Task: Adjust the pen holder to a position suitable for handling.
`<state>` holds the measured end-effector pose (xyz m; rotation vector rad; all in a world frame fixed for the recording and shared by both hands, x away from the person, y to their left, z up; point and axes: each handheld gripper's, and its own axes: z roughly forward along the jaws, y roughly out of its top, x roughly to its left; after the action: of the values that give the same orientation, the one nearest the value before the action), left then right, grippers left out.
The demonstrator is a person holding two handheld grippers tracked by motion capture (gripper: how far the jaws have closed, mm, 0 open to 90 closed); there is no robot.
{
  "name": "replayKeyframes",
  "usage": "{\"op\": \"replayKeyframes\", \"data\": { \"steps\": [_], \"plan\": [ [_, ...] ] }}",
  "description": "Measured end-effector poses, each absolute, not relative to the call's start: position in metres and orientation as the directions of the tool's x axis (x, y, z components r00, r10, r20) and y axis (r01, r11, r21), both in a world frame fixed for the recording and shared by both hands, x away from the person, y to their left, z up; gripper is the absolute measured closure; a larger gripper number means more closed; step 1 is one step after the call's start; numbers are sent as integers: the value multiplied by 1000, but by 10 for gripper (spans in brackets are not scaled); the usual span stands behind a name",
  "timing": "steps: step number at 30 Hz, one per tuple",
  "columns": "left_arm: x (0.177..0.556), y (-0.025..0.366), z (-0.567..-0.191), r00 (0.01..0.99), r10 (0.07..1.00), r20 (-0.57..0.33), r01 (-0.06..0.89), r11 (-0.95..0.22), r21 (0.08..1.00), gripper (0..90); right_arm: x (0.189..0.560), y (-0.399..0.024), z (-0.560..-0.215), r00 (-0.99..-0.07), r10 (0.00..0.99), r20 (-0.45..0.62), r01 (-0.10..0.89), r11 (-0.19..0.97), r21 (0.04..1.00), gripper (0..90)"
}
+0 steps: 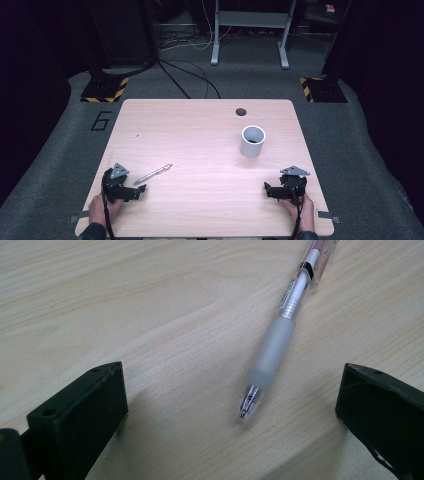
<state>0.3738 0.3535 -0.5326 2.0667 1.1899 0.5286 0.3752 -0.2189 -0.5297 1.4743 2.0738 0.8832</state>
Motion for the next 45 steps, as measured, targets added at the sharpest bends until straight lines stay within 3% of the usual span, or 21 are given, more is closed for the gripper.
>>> {"op": "replayKeyframes", "data": {
  "steps": [24,33,45],
  "plan": [
    [374,354,-533,499,867,10,588,-347,730,2,378,-219,-527,-349,937,3,675,250,694,0],
    [374,354,-533,499,867,10,588,-347,730,2,376,-224,-524,-330,943,48,673,199,712,9],
    [374,353,-533,497,868,9,589,-345,731,2,393,-215,-490,-352,933,78,641,179,746,0]
  ]
}}
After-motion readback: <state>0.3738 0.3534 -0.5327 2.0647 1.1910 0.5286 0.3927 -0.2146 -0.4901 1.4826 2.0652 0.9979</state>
